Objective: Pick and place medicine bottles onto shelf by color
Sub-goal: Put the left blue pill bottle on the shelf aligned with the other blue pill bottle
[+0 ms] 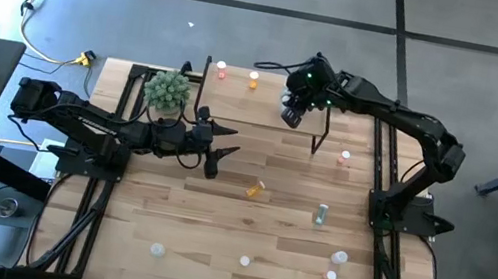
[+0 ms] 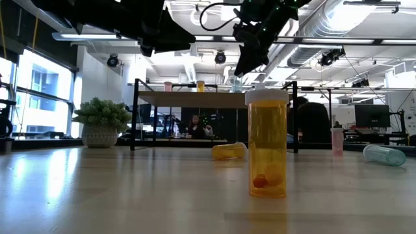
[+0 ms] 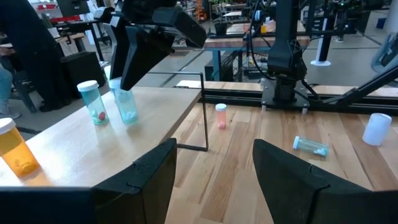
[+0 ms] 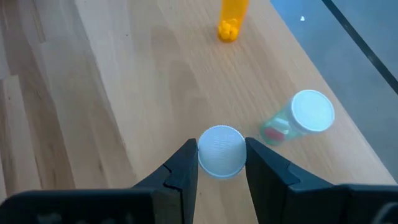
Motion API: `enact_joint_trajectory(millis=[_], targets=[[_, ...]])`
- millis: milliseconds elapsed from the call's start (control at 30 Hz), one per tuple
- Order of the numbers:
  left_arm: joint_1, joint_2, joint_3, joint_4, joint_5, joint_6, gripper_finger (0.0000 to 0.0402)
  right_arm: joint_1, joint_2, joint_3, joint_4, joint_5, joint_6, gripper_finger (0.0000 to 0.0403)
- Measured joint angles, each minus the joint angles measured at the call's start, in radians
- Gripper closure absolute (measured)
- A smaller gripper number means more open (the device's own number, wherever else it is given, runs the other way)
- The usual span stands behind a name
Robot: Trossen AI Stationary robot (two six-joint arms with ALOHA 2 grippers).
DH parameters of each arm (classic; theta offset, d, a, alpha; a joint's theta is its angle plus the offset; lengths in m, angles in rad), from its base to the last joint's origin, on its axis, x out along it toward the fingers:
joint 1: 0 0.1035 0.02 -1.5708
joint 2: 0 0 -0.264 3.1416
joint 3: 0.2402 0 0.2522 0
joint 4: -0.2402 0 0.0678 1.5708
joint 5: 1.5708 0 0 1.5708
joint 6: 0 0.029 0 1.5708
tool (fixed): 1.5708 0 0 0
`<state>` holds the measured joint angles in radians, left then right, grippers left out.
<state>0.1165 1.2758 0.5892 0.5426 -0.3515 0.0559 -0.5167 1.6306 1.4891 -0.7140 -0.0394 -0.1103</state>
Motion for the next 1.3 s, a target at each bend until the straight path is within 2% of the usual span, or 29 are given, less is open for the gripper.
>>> enact_joint_trajectory(millis=[333,467,1300], targets=[[0.000,0.000,0.000,0.000,0.000,0.000,0.0202,0.000,0.000,0.000,-0.001,-0.008,-0.050,0.0304],[0.000,0.000,0.000,0.000,0.000,0.000,0.0202,0.000,0.006,0.000,0.001,-0.043,-0.071,0.0304],[-0.001,0.000,0.000,0.000,0.000,0.000,0.0202,0.000,0.025,0.002,-0.001,0.003,-0.073,0.0304]])
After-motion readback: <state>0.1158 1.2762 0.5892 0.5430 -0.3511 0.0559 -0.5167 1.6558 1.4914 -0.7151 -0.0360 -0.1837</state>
